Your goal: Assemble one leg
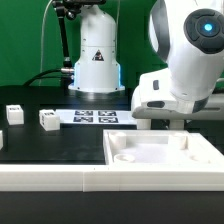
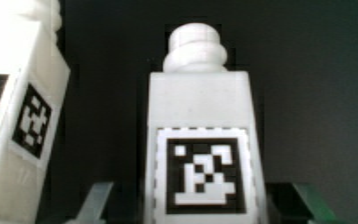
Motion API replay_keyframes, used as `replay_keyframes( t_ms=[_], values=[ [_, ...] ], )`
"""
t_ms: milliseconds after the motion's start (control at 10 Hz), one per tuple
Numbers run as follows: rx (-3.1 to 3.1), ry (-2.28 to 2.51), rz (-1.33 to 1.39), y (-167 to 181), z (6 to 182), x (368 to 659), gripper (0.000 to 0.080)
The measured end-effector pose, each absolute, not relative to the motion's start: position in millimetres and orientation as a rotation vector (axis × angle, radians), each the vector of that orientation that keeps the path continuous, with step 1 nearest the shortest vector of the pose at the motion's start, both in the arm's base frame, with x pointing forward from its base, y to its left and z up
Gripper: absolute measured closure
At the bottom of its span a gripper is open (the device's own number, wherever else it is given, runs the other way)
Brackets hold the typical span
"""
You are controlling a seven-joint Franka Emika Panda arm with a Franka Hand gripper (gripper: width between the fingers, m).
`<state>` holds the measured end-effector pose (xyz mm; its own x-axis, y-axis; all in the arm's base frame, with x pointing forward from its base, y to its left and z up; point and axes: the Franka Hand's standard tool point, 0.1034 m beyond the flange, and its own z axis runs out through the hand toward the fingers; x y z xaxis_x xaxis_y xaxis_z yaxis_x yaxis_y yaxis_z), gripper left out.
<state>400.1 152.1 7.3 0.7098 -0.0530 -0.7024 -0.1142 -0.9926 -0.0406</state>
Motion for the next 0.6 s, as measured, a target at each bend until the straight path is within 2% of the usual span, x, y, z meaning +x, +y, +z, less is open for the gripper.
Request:
replay_keyframes(
  t_ms=[200, 600],
  values=[
    [-2.827, 0.132, 1.160, 152, 8.3, 401, 0.0509],
    [-2.846, 0.088, 1.052, 144, 76.1, 430, 0.0508]
  ],
)
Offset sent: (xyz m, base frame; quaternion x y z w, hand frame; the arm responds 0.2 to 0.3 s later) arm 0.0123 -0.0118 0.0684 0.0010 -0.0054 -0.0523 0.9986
